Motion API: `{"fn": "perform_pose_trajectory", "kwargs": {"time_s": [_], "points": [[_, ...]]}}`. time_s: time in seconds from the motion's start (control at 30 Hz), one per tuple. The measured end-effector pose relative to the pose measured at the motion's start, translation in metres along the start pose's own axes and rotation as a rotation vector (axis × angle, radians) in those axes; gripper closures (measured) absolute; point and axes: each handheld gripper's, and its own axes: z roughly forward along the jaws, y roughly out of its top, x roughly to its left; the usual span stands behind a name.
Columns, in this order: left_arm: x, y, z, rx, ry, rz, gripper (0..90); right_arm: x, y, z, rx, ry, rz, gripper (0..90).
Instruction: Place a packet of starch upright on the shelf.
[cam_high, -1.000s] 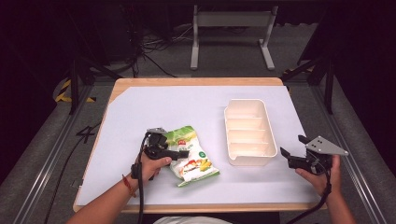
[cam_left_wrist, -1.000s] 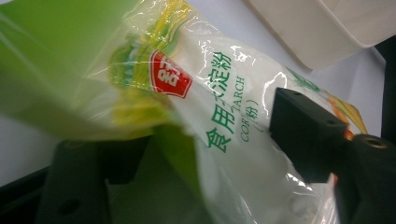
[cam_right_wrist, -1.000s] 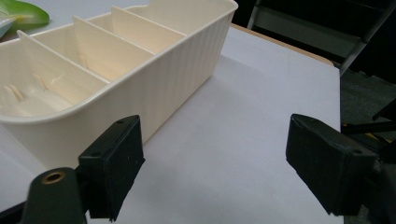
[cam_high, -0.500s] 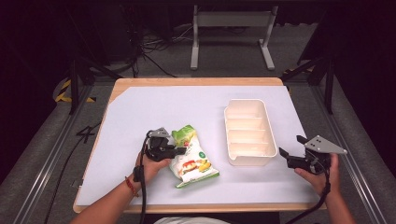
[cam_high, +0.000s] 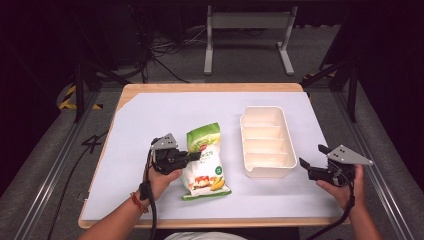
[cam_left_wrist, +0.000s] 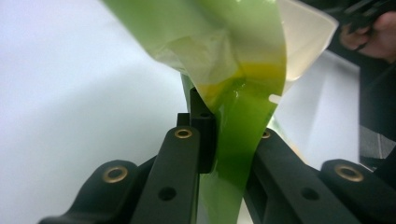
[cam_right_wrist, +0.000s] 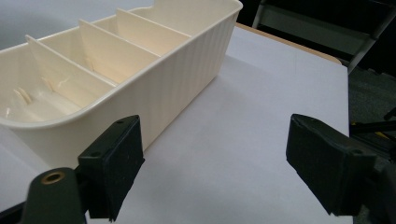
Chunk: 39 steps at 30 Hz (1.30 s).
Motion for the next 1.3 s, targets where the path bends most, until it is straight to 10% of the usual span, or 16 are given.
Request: {"fn": "perform_pose_trajectory", "kwargs": {"time_s": [0.67, 1.3], "points": [[-0.035, 0.051, -0.012, -0.124, -0.023, 0.224, 88.0, -0.001, 0.0, -0.001, -0.004, -0.02, 0.005, 18.9], [-0.028, 0.108, 0.016, -0.209, -0.075, 0.243, 88.1, -0.002, 0.0, -0.004, -0.024, -0.015, 0.005, 19.2]]}}
